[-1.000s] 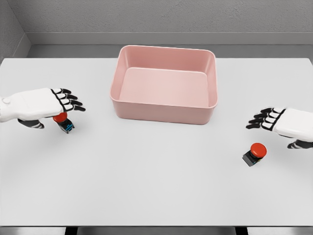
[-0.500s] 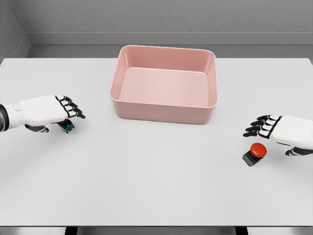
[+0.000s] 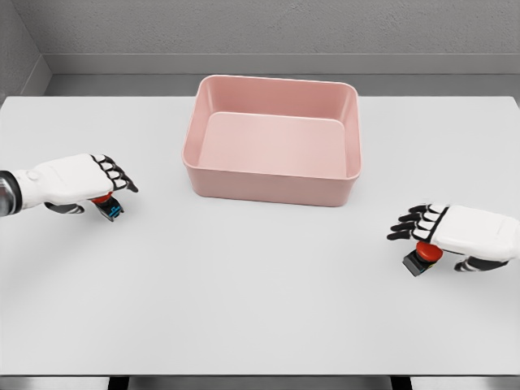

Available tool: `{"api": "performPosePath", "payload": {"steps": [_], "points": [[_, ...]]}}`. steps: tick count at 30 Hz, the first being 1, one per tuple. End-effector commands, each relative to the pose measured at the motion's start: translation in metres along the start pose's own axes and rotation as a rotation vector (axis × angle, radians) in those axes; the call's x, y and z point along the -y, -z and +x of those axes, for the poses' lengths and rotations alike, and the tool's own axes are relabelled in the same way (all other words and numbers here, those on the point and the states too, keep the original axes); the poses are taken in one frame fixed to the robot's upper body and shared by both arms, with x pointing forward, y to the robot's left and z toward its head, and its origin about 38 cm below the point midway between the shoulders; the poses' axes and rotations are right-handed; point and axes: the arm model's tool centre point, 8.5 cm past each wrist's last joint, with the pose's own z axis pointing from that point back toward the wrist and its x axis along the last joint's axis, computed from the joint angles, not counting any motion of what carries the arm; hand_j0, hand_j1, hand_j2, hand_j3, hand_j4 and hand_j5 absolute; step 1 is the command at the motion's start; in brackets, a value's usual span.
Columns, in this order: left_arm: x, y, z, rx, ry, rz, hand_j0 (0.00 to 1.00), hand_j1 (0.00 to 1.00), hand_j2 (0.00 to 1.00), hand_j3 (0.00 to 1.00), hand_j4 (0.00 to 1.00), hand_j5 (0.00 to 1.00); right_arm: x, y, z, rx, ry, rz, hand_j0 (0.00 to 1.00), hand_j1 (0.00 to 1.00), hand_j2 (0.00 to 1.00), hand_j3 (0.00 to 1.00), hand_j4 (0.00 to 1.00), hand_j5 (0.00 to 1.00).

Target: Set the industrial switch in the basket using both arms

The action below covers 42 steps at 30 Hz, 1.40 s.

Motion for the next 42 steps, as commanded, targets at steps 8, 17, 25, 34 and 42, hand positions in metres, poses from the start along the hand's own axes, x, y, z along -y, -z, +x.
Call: {"api": "performPosePath", "payload": {"steps": [8, 17, 25, 34, 42], "points": [[0.0035, 0.0018, 0.0039, 0.015, -0.001, -0.008, 0.75, 0.75, 0.75, 0.75, 0.75, 0.75, -0.0049, 0.0085, 0.0059, 0.021, 0.023, -0.013, 1.0, 1.0, 1.0, 1.0, 1.0, 1.0], [0.0023, 0.0001, 0.0026, 0.014, 0.007, -0.012, 0.72, 0.72, 0.72, 0.72, 0.72, 0.72, -0.0067, 0.01, 0.0056, 0.021, 0.026, -0.01, 0.92, 0.92, 0.92, 0.92, 0.92, 0.92], [0.0016, -0.0029, 0.0027, 0.033, 0.016, -0.011, 0.64, 0.64, 0.64, 0.64, 0.64, 0.64, -0.0079, 0.0094, 0.0039, 0.015, 0.026, -0.006, 0.83, 0.83, 0.83, 0.83, 0.83, 0.83], [0.0017, -0.0034, 0.0025, 0.033, 0.017, -0.012, 0.51, 0.51, 0.51, 0.51, 0.51, 0.51, -0.009, 0.0094, 0.0039, 0.014, 0.024, 0.006, 0.71, 0.71, 0.71, 0.71, 0.71, 0.71], [-0.0021, -0.0044, 0.0044, 0.066, 0.035, -0.009, 0.38, 0.38, 0.38, 0.38, 0.38, 0.38, -0.0073, 0.0093, 0.0029, 0.011, 0.02, 0.003, 0.63, 0.63, 0.63, 0.63, 0.63, 0.63]]}}
